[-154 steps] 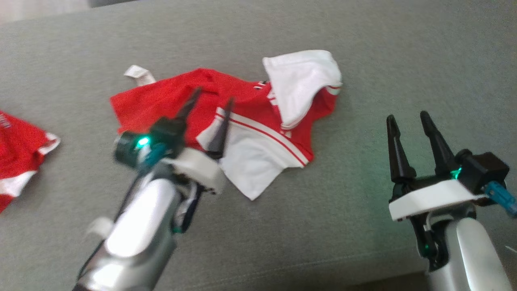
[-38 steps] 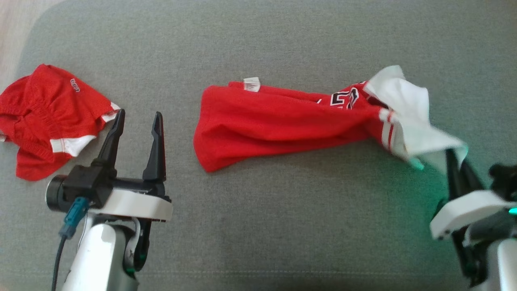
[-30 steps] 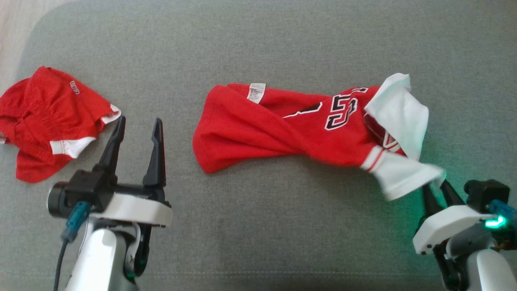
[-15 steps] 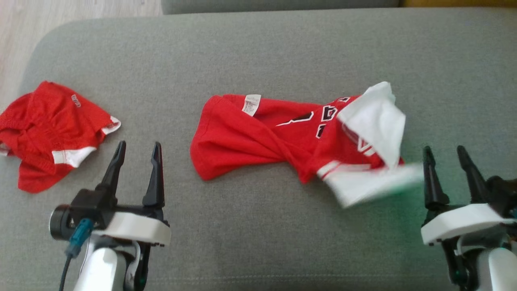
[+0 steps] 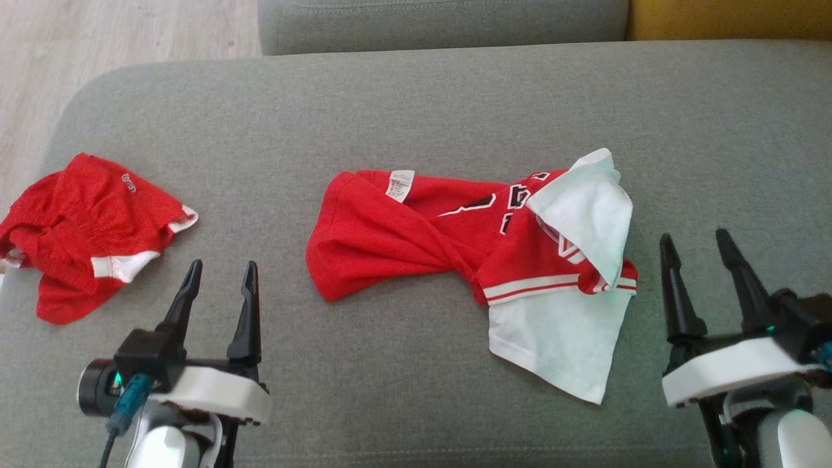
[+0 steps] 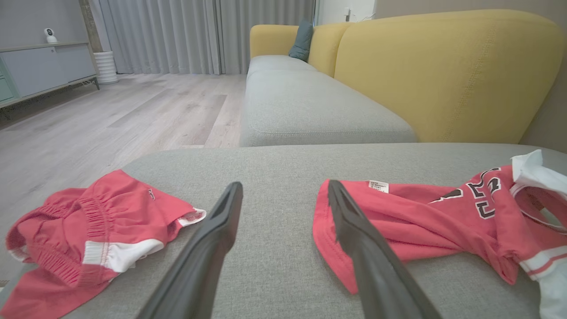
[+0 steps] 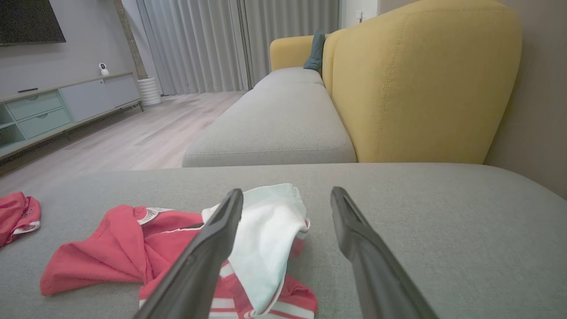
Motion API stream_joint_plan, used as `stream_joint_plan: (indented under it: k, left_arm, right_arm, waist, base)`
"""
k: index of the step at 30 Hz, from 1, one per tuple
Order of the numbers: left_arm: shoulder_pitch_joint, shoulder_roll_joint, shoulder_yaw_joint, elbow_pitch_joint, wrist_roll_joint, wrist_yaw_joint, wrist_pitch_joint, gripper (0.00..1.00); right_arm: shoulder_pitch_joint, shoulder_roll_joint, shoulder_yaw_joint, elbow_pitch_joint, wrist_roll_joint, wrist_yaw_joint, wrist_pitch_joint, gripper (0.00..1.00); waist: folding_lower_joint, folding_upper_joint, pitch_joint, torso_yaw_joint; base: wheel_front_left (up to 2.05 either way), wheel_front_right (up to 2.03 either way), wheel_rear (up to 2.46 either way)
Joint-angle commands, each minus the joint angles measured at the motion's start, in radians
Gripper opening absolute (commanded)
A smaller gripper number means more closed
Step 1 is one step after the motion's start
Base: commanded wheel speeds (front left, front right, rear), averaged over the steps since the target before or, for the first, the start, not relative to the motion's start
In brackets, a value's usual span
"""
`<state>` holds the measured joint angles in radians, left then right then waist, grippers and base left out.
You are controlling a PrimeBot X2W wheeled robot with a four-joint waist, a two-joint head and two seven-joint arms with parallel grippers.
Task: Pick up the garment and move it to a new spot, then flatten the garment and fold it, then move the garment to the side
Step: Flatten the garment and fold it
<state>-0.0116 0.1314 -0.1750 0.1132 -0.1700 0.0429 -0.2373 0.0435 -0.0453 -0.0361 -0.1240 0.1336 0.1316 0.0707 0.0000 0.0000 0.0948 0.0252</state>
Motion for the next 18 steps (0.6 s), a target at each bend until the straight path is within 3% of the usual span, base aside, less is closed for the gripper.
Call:
stream_joint_plan:
  k: [1, 18]
  left_arm:
    - [-0.031, 0.023, 0.038, -0.042, -0.002, 0.006, 0.003, 1.00]
    - [-0.066, 0.036, 0.026, -0.049, -0.008, 0.013, 0.022, 1.00]
  right_arm:
    - [-0.011, -0.005, 0.027, -0.038, 0.005, -0.001, 0.003, 1.00]
    - [-0.017, -0.005, 0.036, -0.036, 0.014, -0.001, 0.013, 1.00]
  waist:
    - [0.0000, 0.0000, 0.000, 0.001]
    - [0.0000, 0.0000, 0.035, 0.007]
  base:
    - [0.00, 0.00, 0.00]
    - [0.00, 0.00, 0.00]
